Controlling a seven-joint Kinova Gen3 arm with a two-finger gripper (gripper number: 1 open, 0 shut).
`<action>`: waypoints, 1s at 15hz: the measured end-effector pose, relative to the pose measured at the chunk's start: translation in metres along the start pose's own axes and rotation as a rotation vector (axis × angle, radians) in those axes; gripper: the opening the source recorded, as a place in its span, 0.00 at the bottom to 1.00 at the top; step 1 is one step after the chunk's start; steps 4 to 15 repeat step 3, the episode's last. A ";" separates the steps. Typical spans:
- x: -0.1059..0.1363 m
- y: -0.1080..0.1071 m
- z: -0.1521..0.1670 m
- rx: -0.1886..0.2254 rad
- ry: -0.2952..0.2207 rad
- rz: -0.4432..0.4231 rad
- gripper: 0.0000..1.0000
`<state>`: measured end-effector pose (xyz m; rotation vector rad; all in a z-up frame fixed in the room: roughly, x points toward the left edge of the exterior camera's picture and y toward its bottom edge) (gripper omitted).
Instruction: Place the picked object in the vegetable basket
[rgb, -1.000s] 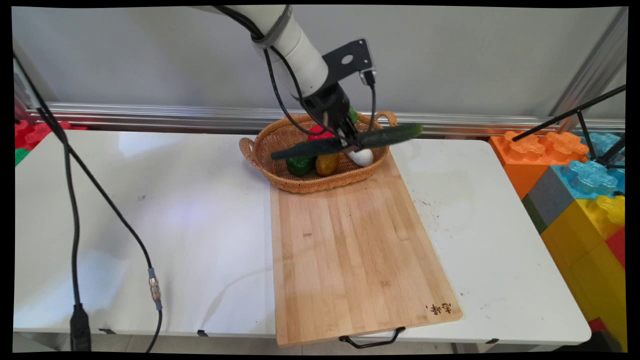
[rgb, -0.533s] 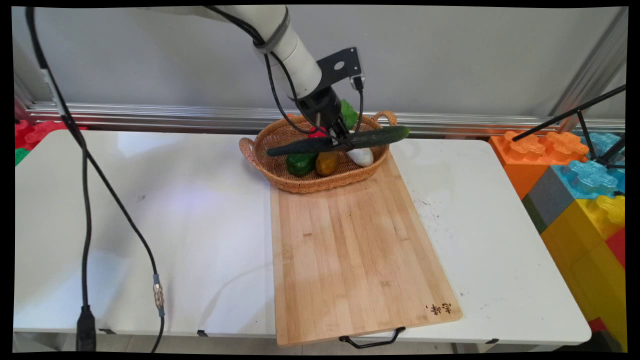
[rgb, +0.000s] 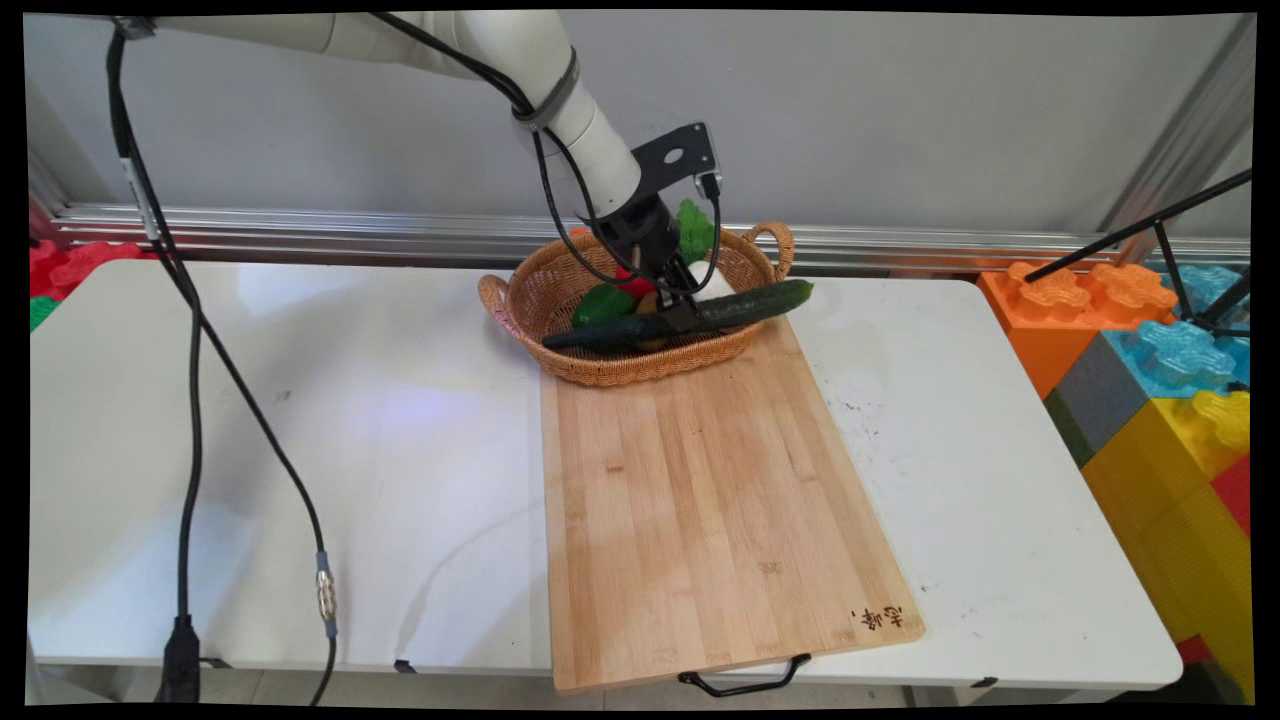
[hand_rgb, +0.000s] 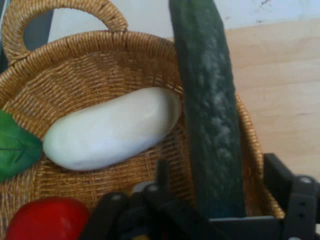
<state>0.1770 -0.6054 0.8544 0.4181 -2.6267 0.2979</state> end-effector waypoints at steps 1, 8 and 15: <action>0.000 -0.001 0.001 -0.001 0.005 -0.003 1.00; -0.001 -0.003 0.001 0.002 0.013 -0.010 1.00; -0.001 -0.003 0.001 0.002 0.013 -0.010 1.00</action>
